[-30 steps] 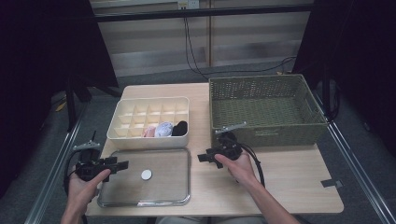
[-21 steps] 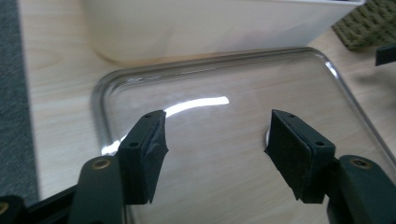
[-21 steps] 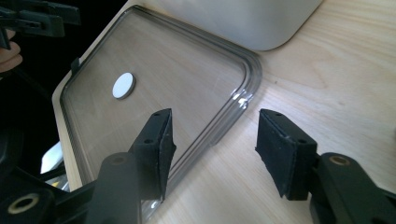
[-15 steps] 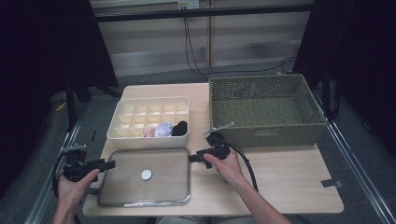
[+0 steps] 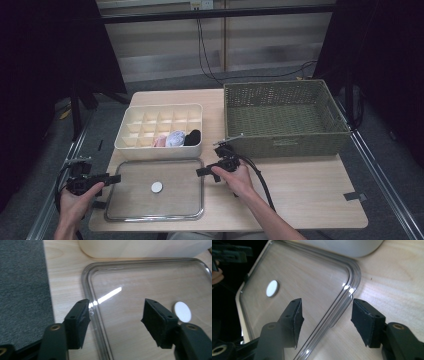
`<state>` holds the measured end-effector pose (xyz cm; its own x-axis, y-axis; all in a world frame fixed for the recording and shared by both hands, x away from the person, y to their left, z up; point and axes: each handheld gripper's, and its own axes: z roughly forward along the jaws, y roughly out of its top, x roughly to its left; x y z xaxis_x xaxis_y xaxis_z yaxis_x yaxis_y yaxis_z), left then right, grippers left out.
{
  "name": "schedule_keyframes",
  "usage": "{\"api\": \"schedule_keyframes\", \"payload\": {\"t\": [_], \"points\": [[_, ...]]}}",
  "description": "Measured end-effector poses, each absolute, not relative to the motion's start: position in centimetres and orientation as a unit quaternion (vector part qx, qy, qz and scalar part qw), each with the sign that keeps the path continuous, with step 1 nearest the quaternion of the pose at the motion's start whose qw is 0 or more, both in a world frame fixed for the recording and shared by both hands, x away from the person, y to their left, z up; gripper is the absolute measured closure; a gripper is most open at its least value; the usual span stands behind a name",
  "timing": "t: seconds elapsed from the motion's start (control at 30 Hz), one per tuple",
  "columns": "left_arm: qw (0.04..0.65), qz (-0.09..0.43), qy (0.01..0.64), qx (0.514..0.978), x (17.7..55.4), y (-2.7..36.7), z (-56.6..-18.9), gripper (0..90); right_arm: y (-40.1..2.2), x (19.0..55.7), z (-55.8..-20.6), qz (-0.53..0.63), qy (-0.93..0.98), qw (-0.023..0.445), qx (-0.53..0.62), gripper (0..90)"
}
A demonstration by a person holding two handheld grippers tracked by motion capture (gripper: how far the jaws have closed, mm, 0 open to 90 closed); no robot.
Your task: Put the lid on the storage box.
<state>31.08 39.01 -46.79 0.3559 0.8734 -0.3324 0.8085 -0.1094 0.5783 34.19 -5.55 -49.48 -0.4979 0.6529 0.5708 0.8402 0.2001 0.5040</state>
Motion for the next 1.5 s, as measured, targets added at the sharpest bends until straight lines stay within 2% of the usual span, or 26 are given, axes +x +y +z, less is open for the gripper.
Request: {"api": "schedule_keyframes", "payload": {"t": [0.1, 0.47, 0.87, 1.3, 1.43, 1.5], "points": [[0.361, 0.049, 0.576, 0.732, 31.1, 39.4, -47.2, 47.9, -5.4, 34.2, -49.9, -0.396, -0.762, 0.119, -0.497, 43.8], [0.335, 0.033, 0.563, 0.755, 31.4, 38.9, -48.2, 48.7, -5.0, 33.9, -50.0, -0.397, -0.730, 0.137, -0.539, 47.2], [0.304, 0.063, 0.560, 0.768, 31.6, 38.7, -48.4, 66.5, -5.3, 33.4, -50.3, -0.406, -0.695, 0.155, -0.572, 47.7], [0.318, 0.060, 0.568, 0.757, 31.5, 39.0, -48.6, 70.9, -5.4, 32.6, -50.5, -0.417, -0.662, 0.160, -0.602, 45.6], [0.320, 0.059, 0.570, 0.755, 31.5, 39.0, -48.6, 71.3, -5.6, 32.3, -51.2, -0.437, -0.628, 0.191, -0.616, 47.9], [0.319, 0.058, 0.569, 0.756, 31.5, 39.0, -48.6, 71.4, -5.4, 32.0, -51.2, -0.440, -0.617, 0.185, -0.626, 50.5]]}}
